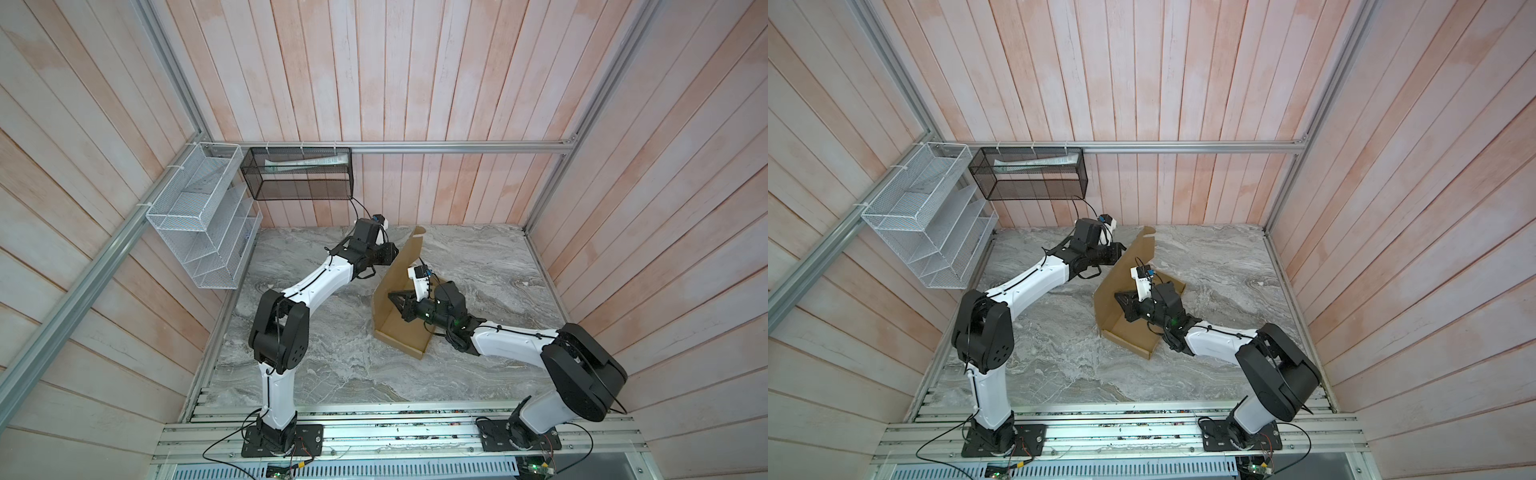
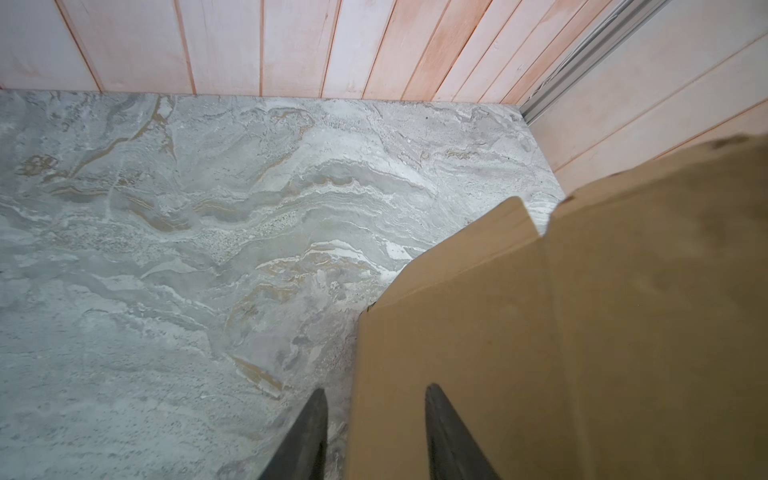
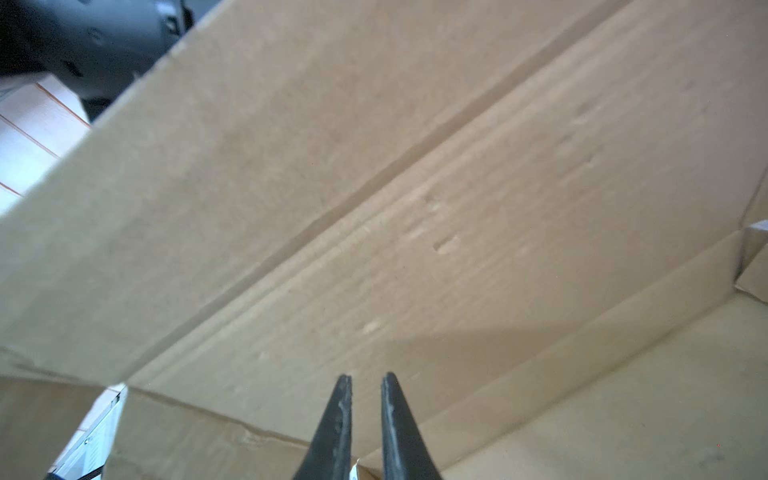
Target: Fold the paper box
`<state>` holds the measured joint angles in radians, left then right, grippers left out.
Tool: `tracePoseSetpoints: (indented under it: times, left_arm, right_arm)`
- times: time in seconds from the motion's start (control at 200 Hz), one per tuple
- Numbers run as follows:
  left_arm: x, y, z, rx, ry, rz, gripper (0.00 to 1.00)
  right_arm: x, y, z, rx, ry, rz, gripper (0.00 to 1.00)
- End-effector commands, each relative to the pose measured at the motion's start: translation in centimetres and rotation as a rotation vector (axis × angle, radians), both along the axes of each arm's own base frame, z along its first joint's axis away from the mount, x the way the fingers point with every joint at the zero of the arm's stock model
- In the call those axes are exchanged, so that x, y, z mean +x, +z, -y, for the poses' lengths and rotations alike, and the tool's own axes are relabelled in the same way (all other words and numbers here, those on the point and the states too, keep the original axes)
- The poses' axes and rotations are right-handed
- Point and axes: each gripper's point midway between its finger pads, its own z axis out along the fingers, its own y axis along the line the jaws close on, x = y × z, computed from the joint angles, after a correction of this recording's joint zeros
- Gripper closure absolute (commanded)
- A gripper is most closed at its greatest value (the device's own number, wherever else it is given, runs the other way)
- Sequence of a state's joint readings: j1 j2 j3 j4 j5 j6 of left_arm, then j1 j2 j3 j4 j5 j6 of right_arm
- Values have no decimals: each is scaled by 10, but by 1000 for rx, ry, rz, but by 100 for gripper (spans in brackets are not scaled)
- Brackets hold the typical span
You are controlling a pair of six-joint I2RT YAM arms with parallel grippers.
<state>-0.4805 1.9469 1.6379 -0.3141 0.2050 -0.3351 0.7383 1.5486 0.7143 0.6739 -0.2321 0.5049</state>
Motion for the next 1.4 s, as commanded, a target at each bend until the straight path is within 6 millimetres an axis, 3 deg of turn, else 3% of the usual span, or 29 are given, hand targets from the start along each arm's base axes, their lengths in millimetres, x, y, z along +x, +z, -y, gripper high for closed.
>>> tracePoseSetpoints:
  times: [0.0,0.3,0.62,1.105,1.39]
  left_arm:
    - [-12,25,-9,32,-33,45,58]
    - [-30,57,-14,41,-81,51,58]
    - [-33,80,-17,51,-93,88,57]
    - [-26,101,-21,20,-41,156,57]
    - [-19,96,-19,-32,-15,172,57]
  right_arm:
    - [-1,5,10,1,-32,10,83]
    - [1,9,38,10,-79,16,81]
    - [-5,10,64,-4,-121,20,81]
    - [-16,11,79,-1,-146,30,80]
    - [-17,10,81,-6,-152,30,80]
